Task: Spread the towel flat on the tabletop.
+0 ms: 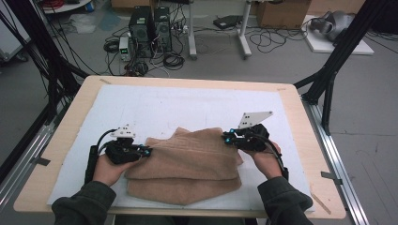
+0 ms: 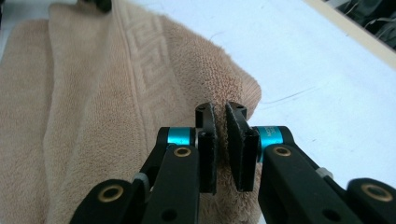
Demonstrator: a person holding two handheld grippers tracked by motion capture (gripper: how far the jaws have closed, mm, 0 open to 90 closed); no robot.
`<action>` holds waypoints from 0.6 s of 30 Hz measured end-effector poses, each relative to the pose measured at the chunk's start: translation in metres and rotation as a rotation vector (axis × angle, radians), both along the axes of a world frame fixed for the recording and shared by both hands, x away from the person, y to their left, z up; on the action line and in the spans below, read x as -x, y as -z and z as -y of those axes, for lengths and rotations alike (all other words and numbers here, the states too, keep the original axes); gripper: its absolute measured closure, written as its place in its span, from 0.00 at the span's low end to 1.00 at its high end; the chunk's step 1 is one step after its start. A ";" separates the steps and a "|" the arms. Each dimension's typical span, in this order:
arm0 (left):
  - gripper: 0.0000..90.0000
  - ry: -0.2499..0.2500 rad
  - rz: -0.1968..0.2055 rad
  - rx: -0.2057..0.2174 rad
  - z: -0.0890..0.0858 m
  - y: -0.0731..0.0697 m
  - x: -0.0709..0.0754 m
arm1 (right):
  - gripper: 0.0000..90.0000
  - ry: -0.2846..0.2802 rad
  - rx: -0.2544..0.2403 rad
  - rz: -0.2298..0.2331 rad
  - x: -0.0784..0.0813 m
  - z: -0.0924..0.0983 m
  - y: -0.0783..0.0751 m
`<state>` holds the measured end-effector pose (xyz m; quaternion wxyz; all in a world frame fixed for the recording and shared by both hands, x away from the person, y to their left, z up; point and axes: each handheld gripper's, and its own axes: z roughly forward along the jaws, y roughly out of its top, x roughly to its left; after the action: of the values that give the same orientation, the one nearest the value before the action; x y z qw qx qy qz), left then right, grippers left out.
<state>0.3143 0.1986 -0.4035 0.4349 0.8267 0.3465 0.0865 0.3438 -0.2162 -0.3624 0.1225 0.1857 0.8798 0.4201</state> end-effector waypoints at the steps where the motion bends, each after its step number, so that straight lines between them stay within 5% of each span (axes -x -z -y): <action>1: 0.94 -0.006 0.010 0.005 0.001 -0.003 0.000 | 0.93 -0.007 0.021 -0.014 -0.001 -0.002 0.002; 4: 0.94 -0.025 0.039 0.013 0.002 -0.015 -0.007 | 0.93 -0.015 0.026 -0.039 -0.011 -0.003 0.006; 6: 0.95 -0.060 0.080 0.009 0.004 -0.026 -0.021 | 0.94 0.019 0.025 -0.022 -0.037 0.001 -0.009; 7: 0.95 -0.079 0.105 0.005 0.005 -0.032 -0.029 | 0.94 0.019 0.025 -0.022 -0.037 0.001 -0.009; 8: 0.94 -0.111 0.153 0.010 0.008 -0.041 -0.040 | 0.94 0.061 0.009 0.015 -0.059 0.002 -0.028; 10: 0.93 -0.207 0.246 0.042 0.013 -0.059 -0.074 | 0.92 0.093 0.001 0.046 -0.075 0.002 -0.041; 11: 0.87 -0.263 0.271 0.034 0.016 -0.065 -0.091 | 0.80 0.158 -0.002 0.077 -0.091 0.002 -0.054; 12: 0.70 -0.327 0.262 0.006 0.017 -0.070 -0.110 | 0.65 0.246 0.011 0.103 -0.106 0.003 -0.063; 13: 0.54 -0.347 0.204 0.031 0.015 -0.071 -0.120 | 0.62 0.310 -0.010 0.058 -0.121 0.007 -0.069; 15: 0.52 -0.327 0.165 0.076 0.009 -0.067 -0.125 | 0.58 0.337 -0.013 0.024 -0.126 0.011 -0.065; 18: 0.51 -0.277 0.140 0.052 0.005 -0.055 -0.117 | 0.57 0.291 0.005 -0.001 -0.115 0.011 -0.043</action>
<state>0.4314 0.1933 -0.3488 0.4630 0.7515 0.4279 0.1942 0.4588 -0.2276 -0.3193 0.1821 0.3113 0.8446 0.3957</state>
